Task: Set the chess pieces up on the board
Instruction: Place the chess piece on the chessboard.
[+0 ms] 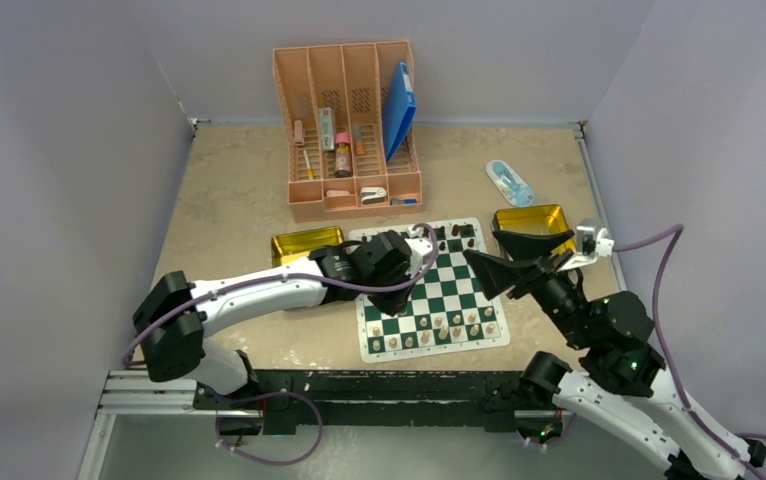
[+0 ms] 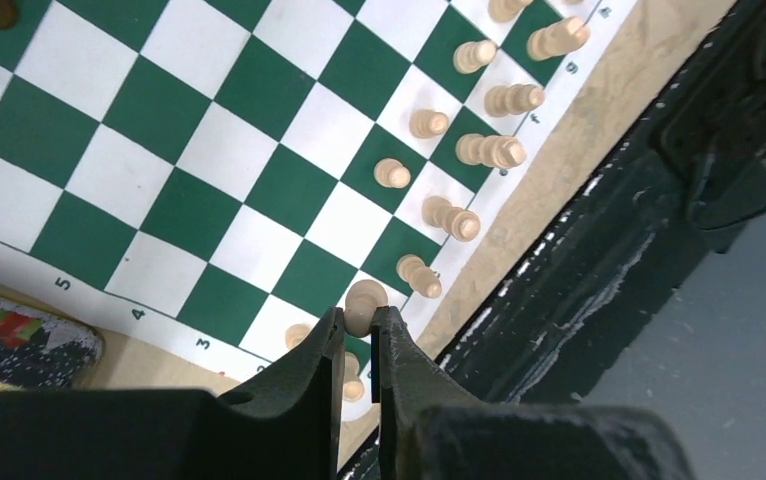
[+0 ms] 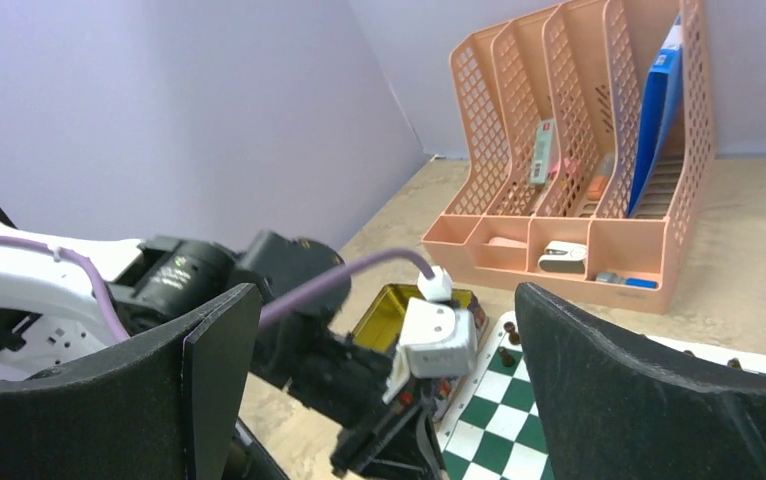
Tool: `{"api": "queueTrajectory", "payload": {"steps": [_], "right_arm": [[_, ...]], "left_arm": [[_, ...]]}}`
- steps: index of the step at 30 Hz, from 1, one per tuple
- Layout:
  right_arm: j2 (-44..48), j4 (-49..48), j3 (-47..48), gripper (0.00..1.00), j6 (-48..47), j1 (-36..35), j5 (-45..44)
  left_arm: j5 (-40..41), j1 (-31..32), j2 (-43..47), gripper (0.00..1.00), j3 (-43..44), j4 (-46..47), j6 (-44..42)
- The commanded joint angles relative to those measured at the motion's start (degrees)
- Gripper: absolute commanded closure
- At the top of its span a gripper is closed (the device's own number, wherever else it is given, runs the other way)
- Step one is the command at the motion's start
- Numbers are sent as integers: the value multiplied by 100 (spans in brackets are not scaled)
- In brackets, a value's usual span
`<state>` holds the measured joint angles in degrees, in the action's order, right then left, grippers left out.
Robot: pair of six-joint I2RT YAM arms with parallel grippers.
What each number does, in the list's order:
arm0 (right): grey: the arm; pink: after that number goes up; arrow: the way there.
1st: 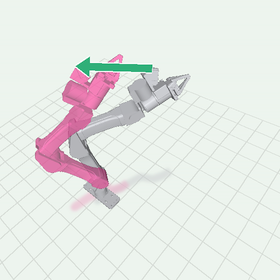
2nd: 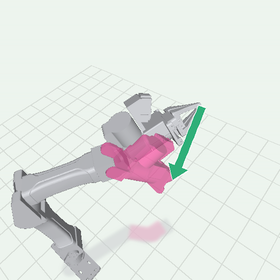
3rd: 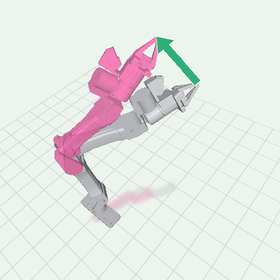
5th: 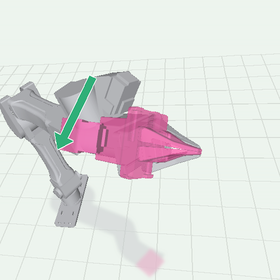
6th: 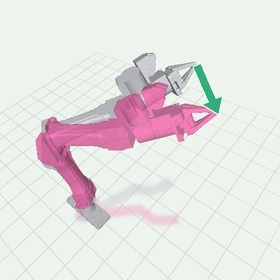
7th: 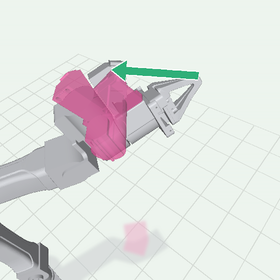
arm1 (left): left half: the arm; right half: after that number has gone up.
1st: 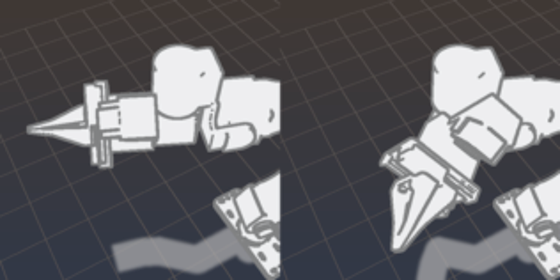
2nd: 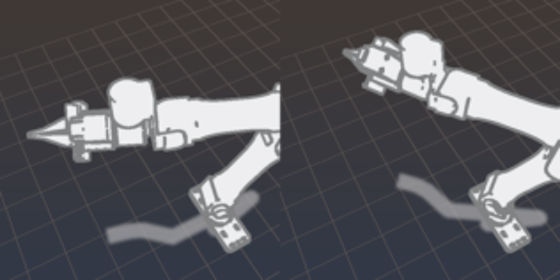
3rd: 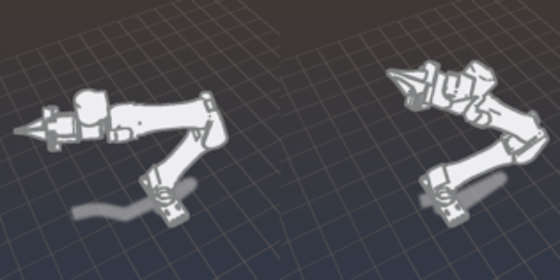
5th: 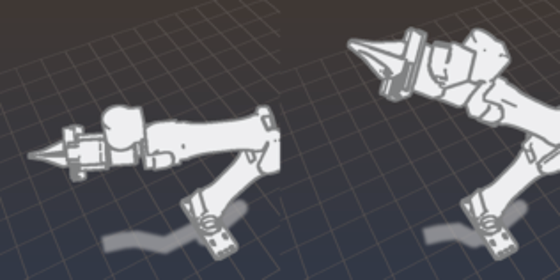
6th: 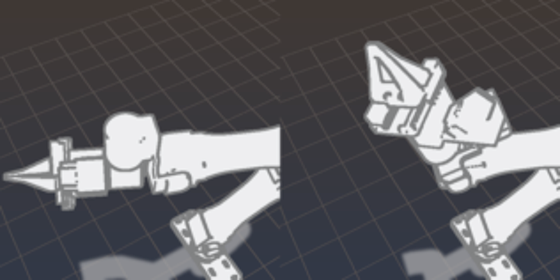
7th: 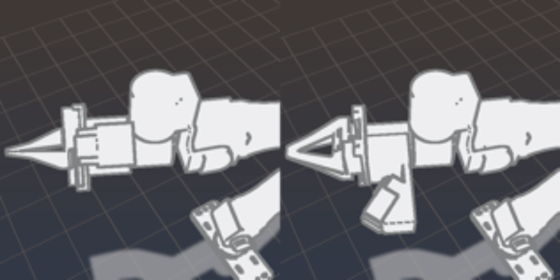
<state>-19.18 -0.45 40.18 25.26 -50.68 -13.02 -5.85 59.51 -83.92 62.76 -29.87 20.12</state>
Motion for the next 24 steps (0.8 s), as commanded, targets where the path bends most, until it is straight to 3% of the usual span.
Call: {"api": "queueTrajectory", "payload": {"steps": [1,10,24], "right_arm": [[274,-16,184,1,87,-4,-624],[545,36,210,1,142,-4,-975],[652,192,151,1,231,-3,-1063]], "left_arm": [[526,289,-352,100,243,330,-10],[699,483,-693,100,-161,1058,-87],[641,491,-1192,100,-213,997,27]]}}
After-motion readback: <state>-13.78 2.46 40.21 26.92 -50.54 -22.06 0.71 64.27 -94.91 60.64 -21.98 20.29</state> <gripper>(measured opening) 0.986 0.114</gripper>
